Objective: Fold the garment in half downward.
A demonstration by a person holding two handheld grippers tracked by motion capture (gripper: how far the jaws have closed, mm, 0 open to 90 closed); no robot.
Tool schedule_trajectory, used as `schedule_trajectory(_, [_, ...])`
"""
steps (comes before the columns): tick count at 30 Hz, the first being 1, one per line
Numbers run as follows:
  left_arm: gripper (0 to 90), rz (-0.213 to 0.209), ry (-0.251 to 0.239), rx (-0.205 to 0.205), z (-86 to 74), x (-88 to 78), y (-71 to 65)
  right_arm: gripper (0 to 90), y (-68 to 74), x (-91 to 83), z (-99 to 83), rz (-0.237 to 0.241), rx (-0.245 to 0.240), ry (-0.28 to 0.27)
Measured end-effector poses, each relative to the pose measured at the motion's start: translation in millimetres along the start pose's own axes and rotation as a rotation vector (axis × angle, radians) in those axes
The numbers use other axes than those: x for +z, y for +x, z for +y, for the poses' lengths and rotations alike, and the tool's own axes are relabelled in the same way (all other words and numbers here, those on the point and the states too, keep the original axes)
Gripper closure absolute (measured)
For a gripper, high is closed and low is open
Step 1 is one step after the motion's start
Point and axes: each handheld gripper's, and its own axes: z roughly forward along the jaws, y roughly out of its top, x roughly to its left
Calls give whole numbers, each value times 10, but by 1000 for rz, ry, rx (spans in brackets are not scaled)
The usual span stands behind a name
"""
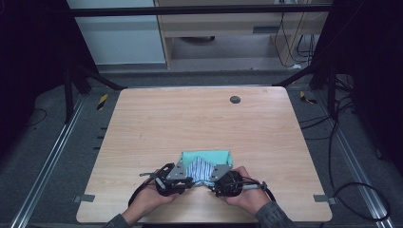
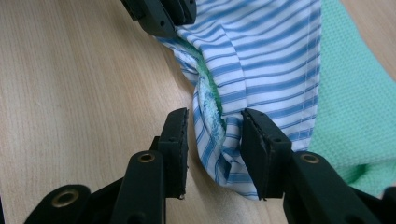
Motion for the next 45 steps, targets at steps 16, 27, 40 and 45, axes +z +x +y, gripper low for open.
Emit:
schedule_trajectory(16, [345,121,-78,-127,-13,-348,247,185,-357,-268,-290,-128,188,-54])
schedule_trajectory(27, [167,178,-33,-209,-126,-449,461,101,-645,-335,-538,-174,322,-14])
schedule_trajectory(40, [92,247,15,-264,-401,-575,784,70,-994,-415,-725,-196,424,7])
schedule_trajectory(45, [80,271,23,-302,-483,-579,975,70,-1177,-406,-778,-217,447,13])
